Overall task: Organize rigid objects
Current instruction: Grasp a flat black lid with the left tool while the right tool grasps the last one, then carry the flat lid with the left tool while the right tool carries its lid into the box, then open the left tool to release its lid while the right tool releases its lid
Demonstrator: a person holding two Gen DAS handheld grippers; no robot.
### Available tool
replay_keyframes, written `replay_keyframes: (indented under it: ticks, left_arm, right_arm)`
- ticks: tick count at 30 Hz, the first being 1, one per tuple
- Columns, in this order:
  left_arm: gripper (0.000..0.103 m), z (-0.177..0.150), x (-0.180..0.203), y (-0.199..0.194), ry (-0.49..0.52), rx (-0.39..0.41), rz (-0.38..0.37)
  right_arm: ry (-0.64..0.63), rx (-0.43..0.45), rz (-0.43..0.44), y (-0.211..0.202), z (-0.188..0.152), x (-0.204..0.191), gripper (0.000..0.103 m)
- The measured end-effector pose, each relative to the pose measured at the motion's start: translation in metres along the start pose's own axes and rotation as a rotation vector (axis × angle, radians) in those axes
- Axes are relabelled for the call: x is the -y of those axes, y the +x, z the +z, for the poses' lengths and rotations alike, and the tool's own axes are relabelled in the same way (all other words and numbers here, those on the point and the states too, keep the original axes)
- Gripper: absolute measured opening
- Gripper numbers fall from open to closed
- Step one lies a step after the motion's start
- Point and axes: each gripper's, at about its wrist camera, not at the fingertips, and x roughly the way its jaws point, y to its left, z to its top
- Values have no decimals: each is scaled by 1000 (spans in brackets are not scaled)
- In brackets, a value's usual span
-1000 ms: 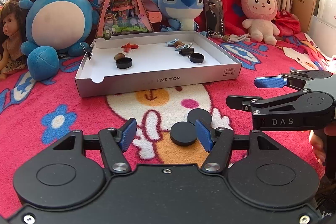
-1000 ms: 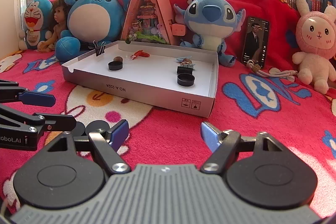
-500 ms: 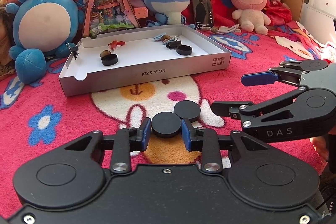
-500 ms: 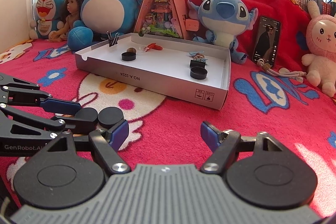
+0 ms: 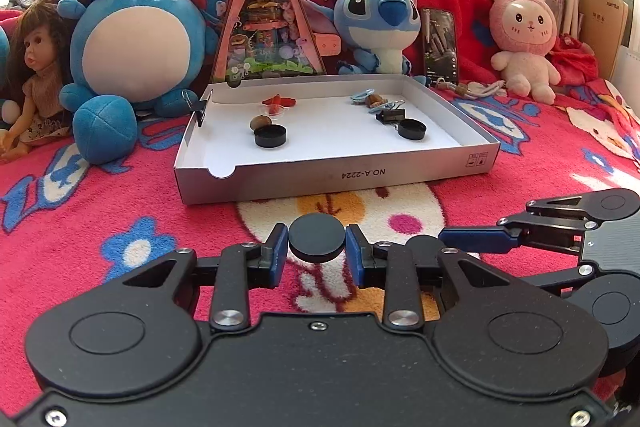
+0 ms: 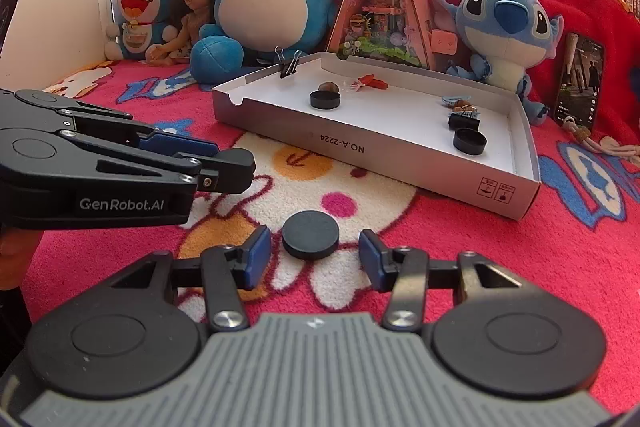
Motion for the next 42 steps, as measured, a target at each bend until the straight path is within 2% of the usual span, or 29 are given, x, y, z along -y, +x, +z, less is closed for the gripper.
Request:
replay_keyframes:
  ticks: [1, 8, 15, 22, 27, 30, 42]
  left_arm:
    - [30, 2, -1, 1, -4, 3, 1]
    - [30, 25, -11, 12, -40, 32, 14]
    - [30, 59, -19, 36, -87, 44, 23]
    - [30, 76, -23, 87, -117, -11, 65]
    - [30, 75, -30, 116, -160, -73, 90]
    - [30, 72, -31, 125, -142, -83, 115]
    - [30, 72, -25, 131, -81, -60, 125]
  right_arm:
    - [8, 1, -3, 1, 1, 0, 36]
    - [74, 22, -55, -3, 16, 15, 36]
    - [136, 93, -187, -6, 53, 47, 37]
    - [188, 27, -299, 34, 71, 79, 37]
    - [212, -13, -325, 54, 71, 87, 37]
    - [213, -29, -336, 61, 68, 90, 37]
    - [248, -57, -334, 73, 62, 97, 37]
